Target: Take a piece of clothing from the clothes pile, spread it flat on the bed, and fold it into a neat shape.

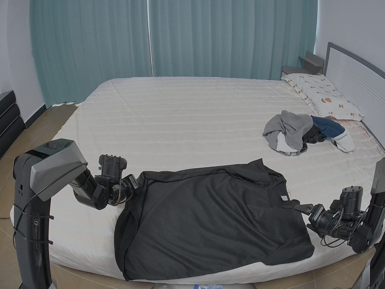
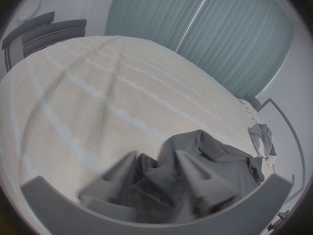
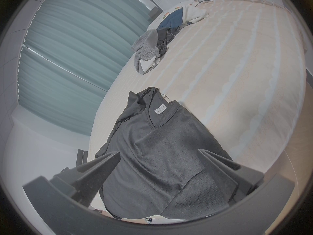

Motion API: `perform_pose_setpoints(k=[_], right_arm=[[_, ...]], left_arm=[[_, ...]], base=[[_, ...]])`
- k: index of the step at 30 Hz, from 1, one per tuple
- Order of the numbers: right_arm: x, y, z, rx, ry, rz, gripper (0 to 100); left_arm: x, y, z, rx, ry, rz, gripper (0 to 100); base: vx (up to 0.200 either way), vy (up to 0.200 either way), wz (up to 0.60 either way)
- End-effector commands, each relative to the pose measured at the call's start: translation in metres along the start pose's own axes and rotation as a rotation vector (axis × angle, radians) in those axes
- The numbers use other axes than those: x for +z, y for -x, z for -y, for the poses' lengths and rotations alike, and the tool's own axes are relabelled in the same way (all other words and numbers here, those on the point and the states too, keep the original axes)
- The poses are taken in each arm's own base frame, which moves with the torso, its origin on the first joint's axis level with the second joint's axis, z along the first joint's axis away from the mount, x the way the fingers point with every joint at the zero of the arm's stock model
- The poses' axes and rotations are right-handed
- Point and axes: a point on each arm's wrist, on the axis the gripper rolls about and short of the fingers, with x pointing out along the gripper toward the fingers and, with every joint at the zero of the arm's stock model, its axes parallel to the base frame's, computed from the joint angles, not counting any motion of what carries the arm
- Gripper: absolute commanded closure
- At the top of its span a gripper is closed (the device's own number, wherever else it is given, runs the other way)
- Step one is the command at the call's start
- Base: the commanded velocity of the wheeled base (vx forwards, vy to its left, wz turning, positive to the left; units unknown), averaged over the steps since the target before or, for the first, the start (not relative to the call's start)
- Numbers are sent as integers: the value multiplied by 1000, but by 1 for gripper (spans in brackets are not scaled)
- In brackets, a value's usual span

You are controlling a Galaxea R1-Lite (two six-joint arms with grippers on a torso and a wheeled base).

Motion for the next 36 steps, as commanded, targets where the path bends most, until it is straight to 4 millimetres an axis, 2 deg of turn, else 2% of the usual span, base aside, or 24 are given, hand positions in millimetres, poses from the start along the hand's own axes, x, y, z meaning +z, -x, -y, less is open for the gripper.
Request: perform_pose_setpoints(k=[1,5,10,18,25,30,36], right_arm=[[0,0,0,2,1,0,0],[0,0,0,2,1,0,0],[0,-1,0,3,0,-3,0],[0,-1,0,4,1,-8,0],[0,-2,-1,9,0,-6,0],[0,-2,-1,10,-1,-5,0],[1,-2,-1,12,-2,-5,0]], left_arm=[[-1,-8,-1,4,3,2,100],[1,-9,-1,1,9,9,100],[16,-10,0,-13,43,90,100],[26,-12,6,-66,79,175,100],[39,-36,6,-55,107,307,100],[57,-54,1,-38,138,393,100],[65,-74,-8,-40,155,438,100]], base=[[0,0,0],[0,0,0],[0,0,0],[0,0,0],[0,0,0],[0,0,0],[0,0,0]])
